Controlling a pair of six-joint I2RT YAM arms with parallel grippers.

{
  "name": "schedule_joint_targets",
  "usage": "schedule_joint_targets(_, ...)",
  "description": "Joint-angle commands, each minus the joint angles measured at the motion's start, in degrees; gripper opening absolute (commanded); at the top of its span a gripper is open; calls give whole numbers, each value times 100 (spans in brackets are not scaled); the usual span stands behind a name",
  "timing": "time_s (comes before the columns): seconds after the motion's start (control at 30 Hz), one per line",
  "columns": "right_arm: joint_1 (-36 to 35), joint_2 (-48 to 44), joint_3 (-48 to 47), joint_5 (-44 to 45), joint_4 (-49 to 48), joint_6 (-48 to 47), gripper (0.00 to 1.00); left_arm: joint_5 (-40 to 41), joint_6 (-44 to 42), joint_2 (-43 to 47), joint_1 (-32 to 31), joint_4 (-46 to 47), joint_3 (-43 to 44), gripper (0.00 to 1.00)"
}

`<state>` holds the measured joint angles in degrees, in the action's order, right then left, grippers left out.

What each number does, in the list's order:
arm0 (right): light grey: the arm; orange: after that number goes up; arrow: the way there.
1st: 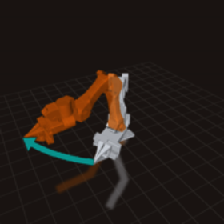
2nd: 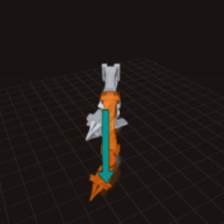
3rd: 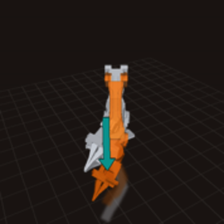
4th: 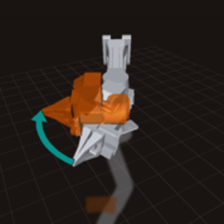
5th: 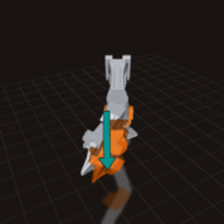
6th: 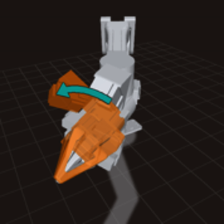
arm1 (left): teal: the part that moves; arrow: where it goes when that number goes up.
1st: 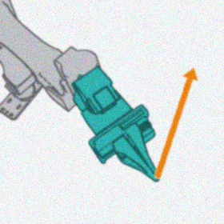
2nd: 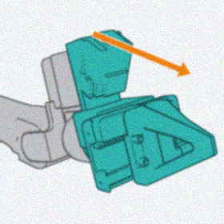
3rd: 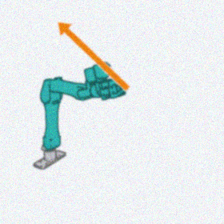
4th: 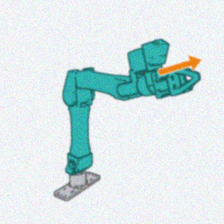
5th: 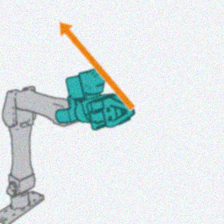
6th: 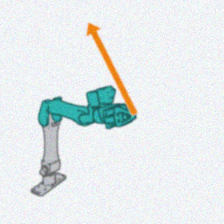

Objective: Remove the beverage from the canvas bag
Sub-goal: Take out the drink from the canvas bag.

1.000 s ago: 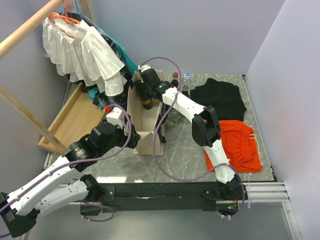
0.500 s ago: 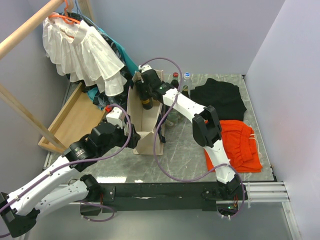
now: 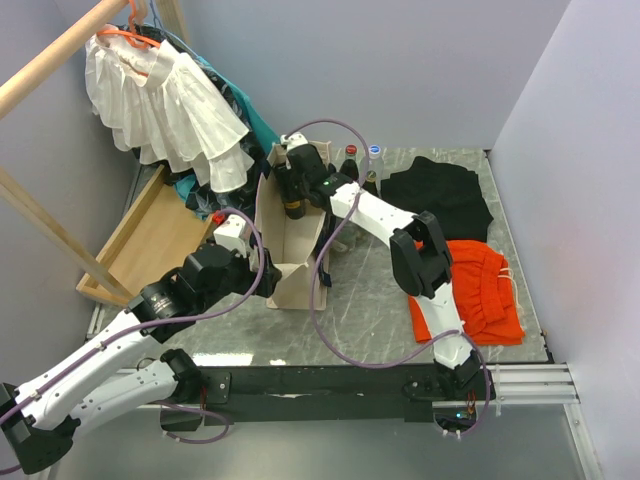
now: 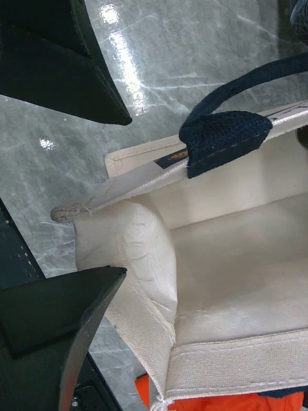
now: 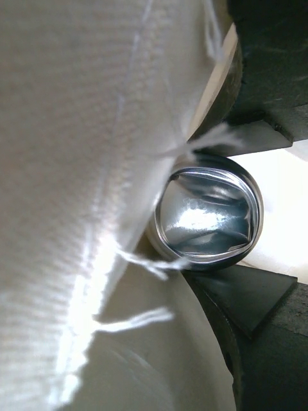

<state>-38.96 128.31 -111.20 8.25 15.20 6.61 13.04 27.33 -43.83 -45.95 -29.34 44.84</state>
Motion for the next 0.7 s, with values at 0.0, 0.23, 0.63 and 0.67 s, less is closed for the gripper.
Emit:
schedule_joint_targets(0.0,20,-508,396,-87,-333,24,0,-73,-35,-20,-36,-186,78,96)
schedule_joint_targets(0.23,-6,-895,845,-17,-825,-46,0,-73,-35,-11,-36,-195,78,96)
schedule_joint_targets(0.63,-94,-1071,986,124,-1212,-283,0,-56,-35,24,-36,-195,78,96)
schedule_joint_targets(0.67,-112,-1089,995,133,-1230,-309,0,-56,-44,24,-36,-195,78,96)
